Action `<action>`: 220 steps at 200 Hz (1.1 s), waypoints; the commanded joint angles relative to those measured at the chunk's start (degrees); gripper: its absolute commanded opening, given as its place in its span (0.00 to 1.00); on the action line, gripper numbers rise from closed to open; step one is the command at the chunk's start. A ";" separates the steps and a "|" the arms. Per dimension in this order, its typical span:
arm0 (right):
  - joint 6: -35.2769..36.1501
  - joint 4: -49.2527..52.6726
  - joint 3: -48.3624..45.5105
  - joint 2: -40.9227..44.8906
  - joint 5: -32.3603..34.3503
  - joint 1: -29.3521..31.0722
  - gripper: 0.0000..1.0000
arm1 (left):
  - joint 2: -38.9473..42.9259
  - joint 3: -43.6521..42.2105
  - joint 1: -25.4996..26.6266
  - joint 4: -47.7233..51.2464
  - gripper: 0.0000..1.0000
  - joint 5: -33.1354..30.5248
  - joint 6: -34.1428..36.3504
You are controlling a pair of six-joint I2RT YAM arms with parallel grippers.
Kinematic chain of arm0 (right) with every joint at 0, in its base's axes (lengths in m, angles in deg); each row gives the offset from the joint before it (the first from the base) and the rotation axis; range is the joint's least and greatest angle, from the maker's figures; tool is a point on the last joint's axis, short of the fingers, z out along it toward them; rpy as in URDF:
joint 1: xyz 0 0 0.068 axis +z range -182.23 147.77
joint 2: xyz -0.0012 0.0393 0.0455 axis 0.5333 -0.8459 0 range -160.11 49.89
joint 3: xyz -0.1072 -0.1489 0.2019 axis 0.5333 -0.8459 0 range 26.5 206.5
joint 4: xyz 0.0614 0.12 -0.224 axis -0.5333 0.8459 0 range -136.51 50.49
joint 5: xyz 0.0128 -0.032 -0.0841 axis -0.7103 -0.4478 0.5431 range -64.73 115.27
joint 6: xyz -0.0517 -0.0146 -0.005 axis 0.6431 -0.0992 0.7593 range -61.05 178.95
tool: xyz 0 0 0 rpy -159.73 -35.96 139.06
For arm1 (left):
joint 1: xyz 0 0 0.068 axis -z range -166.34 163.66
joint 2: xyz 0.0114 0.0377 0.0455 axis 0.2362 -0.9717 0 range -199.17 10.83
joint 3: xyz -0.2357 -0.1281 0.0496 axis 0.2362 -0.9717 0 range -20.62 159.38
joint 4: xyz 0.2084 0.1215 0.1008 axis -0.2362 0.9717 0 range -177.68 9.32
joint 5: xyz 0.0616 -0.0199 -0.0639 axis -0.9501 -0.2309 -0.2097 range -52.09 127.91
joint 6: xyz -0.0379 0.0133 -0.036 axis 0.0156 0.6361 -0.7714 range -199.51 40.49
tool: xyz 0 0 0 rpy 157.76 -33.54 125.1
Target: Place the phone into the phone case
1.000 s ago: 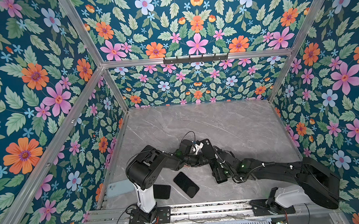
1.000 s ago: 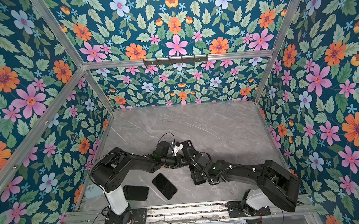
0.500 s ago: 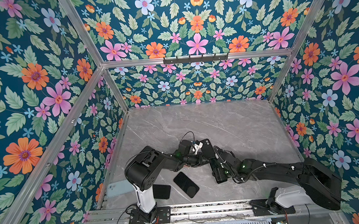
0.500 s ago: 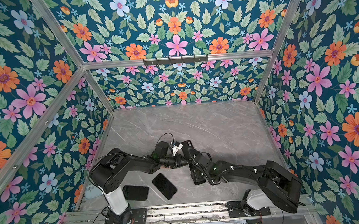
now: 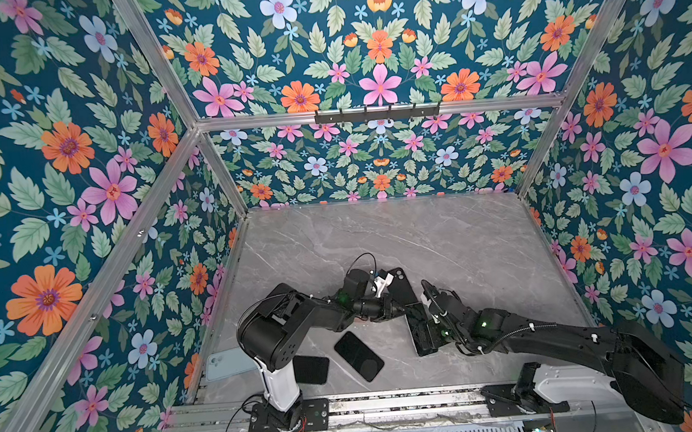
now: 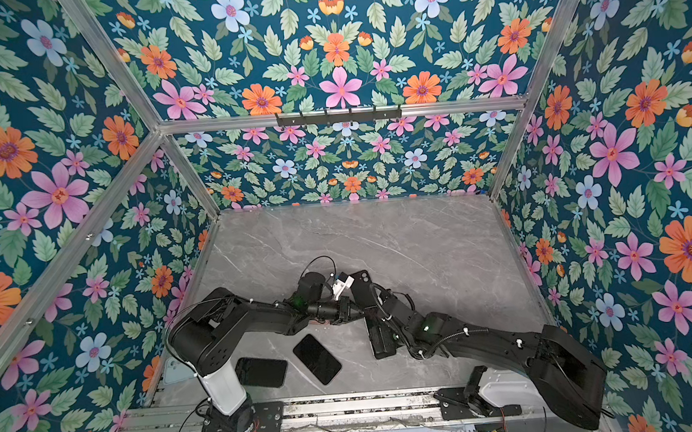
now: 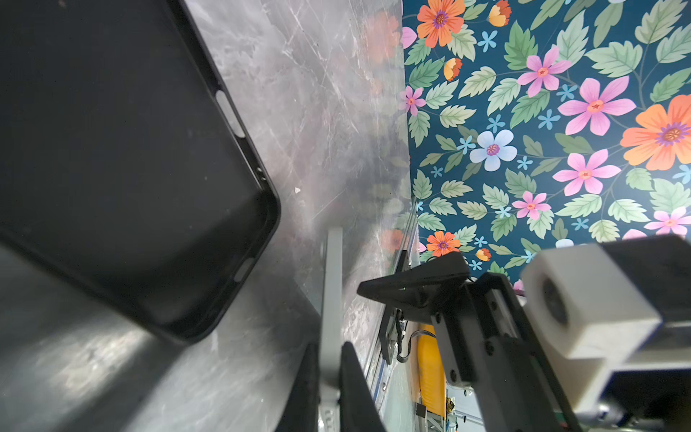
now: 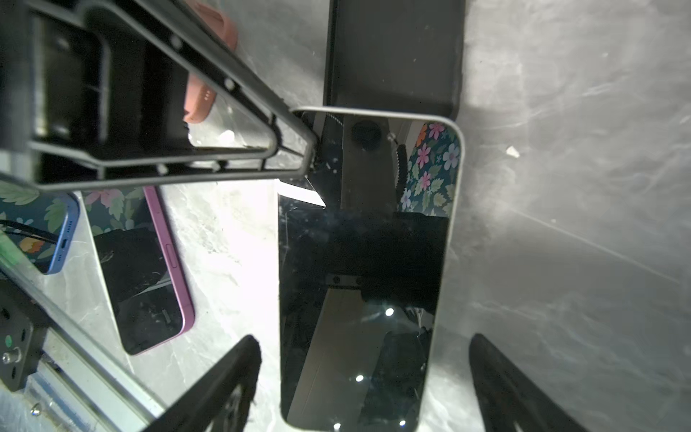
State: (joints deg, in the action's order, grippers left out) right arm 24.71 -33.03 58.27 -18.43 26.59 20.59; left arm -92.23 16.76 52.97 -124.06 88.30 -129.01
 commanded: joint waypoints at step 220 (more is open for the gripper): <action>-22.43 -13.39 -8.13 21.53 -18.18 -15.45 0.84 | 2.42 -1.45 -7.49 -28.22 0.00 -1.08 -22.38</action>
State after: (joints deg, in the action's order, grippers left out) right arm 10.48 -37.06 52.30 2.12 16.60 8.48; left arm -88.76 15.54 46.11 -140.19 86.95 -144.20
